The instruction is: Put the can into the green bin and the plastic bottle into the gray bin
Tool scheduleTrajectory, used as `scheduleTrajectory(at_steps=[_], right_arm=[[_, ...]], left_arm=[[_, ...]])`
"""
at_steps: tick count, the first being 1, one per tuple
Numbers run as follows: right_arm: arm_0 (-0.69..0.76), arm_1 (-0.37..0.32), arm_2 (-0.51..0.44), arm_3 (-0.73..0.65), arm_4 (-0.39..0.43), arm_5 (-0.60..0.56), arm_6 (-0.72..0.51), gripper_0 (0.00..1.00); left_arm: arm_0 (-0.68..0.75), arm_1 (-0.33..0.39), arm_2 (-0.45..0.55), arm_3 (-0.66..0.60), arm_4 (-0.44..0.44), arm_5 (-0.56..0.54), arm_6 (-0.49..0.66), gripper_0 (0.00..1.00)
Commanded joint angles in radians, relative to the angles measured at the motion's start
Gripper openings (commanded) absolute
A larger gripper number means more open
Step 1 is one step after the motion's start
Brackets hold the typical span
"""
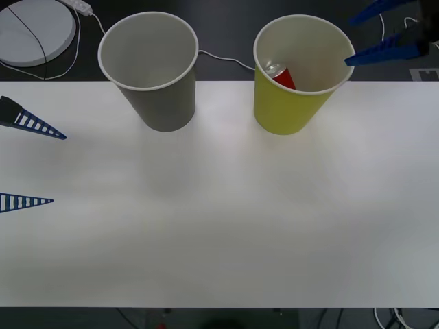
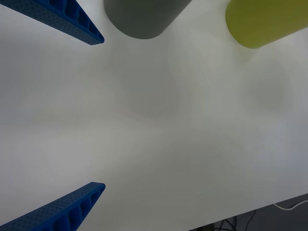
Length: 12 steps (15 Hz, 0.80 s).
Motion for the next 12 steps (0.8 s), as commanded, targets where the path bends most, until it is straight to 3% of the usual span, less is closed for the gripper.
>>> scheduleTrajectory(at_steps=[1, 3, 5, 8, 12], right_arm=[[0.117, -0.028, -0.074, 0.0, -0.11, 0.0, 0.138, 1.0], [0.195, -0.043, -0.109, -0.007, -0.171, 0.0, 0.23, 1.0], [0.269, -0.049, -0.158, -0.064, -0.182, 0.0, 0.27, 1.0], [0.477, -0.052, -0.28, -0.288, -0.18, 0.023, 0.248, 1.0], [0.747, -0.052, -0.379, -0.527, -0.216, 0.162, 0.218, 1.0]], left_arm=[[0.0, 0.0, 0.0, 0.0, 0.0, 0.0, 0.0, 1.0], [0.0, 0.0, 0.0, 0.0, 0.0, 0.0, 0.0, 1.0], [0.0, 0.0, 0.0, 0.0, 0.0, 0.0, 0.0, 1.0], [0.0, 0.0, 0.0, 0.0, 0.0, 0.0, 0.0, 1.0], [0.0, 0.0, 0.0, 0.0, 0.0, 0.0, 0.0, 1.0]])
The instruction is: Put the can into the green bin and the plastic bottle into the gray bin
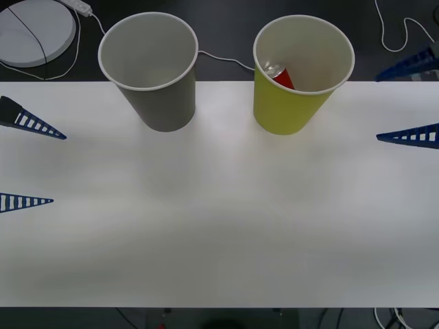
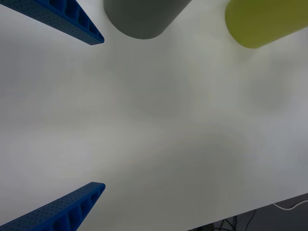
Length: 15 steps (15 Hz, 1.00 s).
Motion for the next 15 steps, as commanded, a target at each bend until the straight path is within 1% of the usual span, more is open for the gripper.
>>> scheduleTrajectory(at_steps=[1, 2, 4, 6, 7, 10, 12, 15], right_arm=[[0.159, 0.0, -0.049, -0.119, -0.038, 0.087, -0.013, 1.0], [0.227, 0.0, -0.073, -0.148, -0.064, 0.117, -0.007, 1.0], [0.287, 0.0, -0.093, -0.16, -0.092, 0.121, 0.013, 1.0], [0.339, 0.0, -0.123, -0.159, -0.104, 0.11, 0.099, 1.0], [0.348, 0.0, -0.135, -0.154, -0.104, 0.09, 0.111, 1.0], [0.351, 0.0, -0.176, -0.107, -0.099, -0.029, 0.139, 1.0], [0.349, 0.0, -0.187, -0.094, -0.078, -0.061, 0.16, 1.0], [0.351, 0.002, -0.179, -0.096, -0.056, -0.075, 0.195, 1.0]], left_arm=[[0.0, 0.0, 0.0, 0.0, 0.0, 0.0, 0.0, 1.0], [0.0, 0.0, 0.0, 0.0, 0.0, 0.0, 0.0, 1.0], [0.0, 0.0, 0.0, 0.0, 0.0, 0.0, 0.0, 1.0], [0.0, 0.0, 0.0, 0.0, 0.0, 0.0, 0.0, 1.0], [0.0, 0.0, 0.0, 0.0, 0.0, 0.0, 0.0, 1.0], [0.0, 0.0, 0.0, 0.0, 0.0, 0.0, 0.0, 1.0], [0.0, 0.0, 0.0, 0.0, 0.0, 0.0, 0.0, 1.0], [0.0, 0.0, 0.0, 0.0, 0.0, 0.0, 0.0, 1.0]])
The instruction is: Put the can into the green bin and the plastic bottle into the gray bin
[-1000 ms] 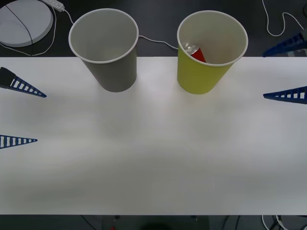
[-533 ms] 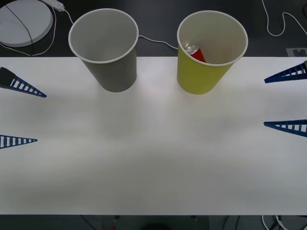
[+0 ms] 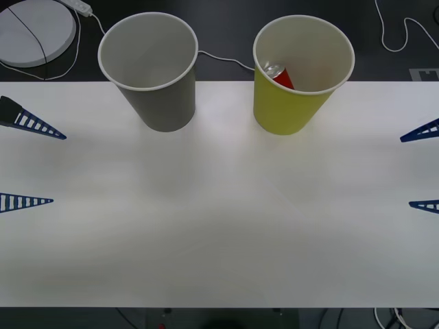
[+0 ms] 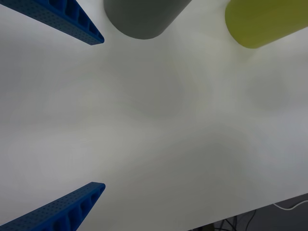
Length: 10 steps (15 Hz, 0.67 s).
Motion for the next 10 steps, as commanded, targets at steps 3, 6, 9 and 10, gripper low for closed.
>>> scheduleTrajectory(at_steps=[3, 6, 9, 10], right_arm=[[0.0, 0.0, 0.013, -0.001, 0.023, -0.024, 0.048, 1.0], [-0.002, 0.0, 0.017, -0.007, 0.023, -0.025, 0.065, 1.0], [-0.005, 0.0, 0.017, -0.007, 0.023, -0.025, 0.067, 1.0], [-0.005, 0.0, 0.017, -0.007, 0.023, -0.025, 0.067, 1.0]], left_arm=[[0.0, 0.0, 0.0, 0.0, 0.0, 0.0, 0.0, 1.0], [0.0, 0.0, 0.0, 0.0, 0.0, 0.0, 0.0, 1.0], [0.0, 0.0, 0.0, 0.0, 0.0, 0.0, 0.0, 1.0], [0.0, 0.0, 0.0, 0.0, 0.0, 0.0, 0.0, 1.0]])
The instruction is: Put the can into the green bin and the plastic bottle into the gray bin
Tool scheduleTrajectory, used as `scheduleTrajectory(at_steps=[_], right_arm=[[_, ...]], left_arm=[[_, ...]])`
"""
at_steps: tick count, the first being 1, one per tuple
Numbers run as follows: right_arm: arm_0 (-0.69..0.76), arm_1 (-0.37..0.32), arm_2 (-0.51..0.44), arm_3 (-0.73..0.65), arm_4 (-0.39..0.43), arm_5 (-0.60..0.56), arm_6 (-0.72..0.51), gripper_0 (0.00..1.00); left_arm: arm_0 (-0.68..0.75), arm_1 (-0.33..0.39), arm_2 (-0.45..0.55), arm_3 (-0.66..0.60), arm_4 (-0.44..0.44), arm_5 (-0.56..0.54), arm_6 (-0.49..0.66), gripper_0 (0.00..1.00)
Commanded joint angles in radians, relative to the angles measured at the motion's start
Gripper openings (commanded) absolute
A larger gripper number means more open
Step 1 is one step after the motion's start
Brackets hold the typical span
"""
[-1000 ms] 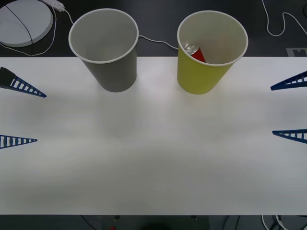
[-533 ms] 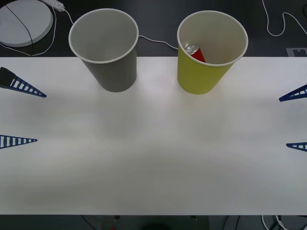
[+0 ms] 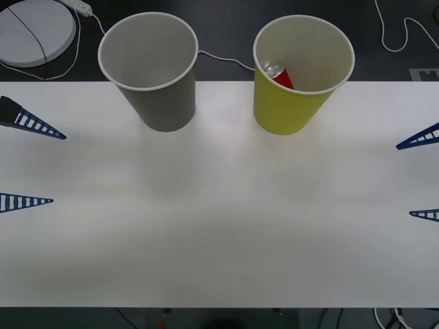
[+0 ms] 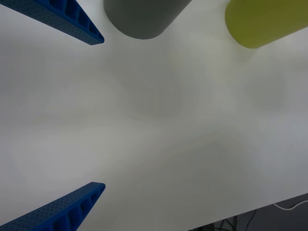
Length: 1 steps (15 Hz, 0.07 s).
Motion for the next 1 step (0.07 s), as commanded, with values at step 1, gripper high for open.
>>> scheduleTrajectory(at_steps=[1], right_arm=[[0.0, 0.0, 0.0, 0.0, 0.0, 0.0, 0.0, 1.0]], left_arm=[[0.0, 0.0, 0.0, 0.0, 0.0, 0.0, 0.0, 1.0]])
